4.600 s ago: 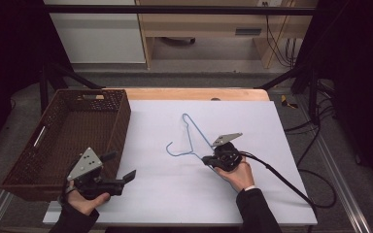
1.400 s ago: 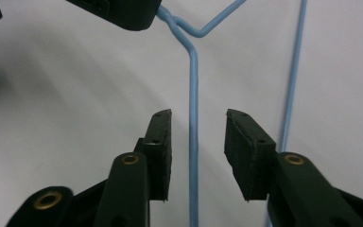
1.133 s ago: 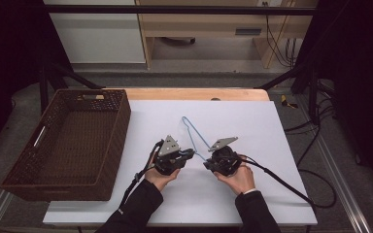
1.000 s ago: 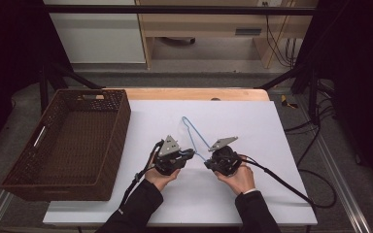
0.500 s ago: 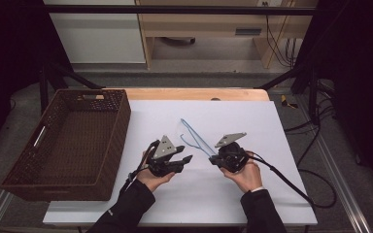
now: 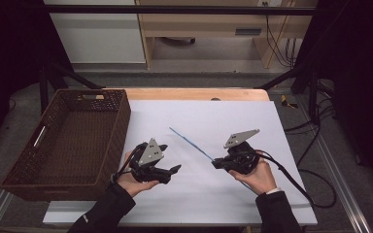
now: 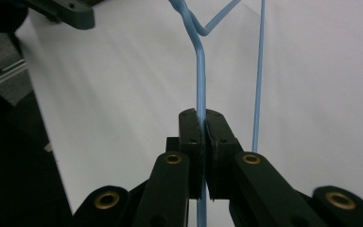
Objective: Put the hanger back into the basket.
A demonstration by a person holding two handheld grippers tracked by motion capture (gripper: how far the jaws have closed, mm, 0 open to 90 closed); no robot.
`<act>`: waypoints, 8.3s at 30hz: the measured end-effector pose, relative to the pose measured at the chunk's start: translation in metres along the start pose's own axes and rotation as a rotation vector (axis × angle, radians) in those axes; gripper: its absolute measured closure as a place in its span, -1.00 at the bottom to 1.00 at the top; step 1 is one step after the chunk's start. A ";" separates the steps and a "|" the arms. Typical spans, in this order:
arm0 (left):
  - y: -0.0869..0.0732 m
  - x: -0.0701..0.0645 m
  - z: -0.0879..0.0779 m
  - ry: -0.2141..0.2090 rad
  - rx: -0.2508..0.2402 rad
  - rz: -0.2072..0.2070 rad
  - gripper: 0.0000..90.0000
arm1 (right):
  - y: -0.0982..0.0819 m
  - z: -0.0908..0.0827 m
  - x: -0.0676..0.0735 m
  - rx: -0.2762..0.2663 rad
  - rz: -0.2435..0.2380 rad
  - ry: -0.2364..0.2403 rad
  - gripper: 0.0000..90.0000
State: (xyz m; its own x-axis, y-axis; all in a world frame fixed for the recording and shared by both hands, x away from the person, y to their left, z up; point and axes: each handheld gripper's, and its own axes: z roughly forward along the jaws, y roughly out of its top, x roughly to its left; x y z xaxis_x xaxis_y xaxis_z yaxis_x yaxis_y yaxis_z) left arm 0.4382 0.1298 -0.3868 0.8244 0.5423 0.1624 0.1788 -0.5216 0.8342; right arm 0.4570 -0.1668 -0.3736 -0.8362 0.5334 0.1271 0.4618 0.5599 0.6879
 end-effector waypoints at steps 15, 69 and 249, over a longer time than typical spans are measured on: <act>-0.012 -0.002 -0.012 0.016 0.072 0.133 -0.63 | 0.001 -0.003 0.015 -0.012 -0.037 0.136 0.95; -0.015 -0.008 0.020 0.116 0.134 0.440 0.75 | 0.007 0.011 0.022 0.004 -0.029 0.217 0.95; -0.093 0.181 -0.175 0.701 0.640 -0.344 0.94 | -0.087 -0.035 -0.015 -0.332 0.199 -0.362 -0.90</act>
State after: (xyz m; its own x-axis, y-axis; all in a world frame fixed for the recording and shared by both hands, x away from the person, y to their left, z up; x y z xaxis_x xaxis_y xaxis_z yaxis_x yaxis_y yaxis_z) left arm 0.4766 0.3923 -0.3429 0.2093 0.8873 0.4109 0.7717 -0.4080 0.4879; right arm 0.4191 -0.2456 -0.4108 -0.5588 0.8268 0.0637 0.4339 0.2260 0.8722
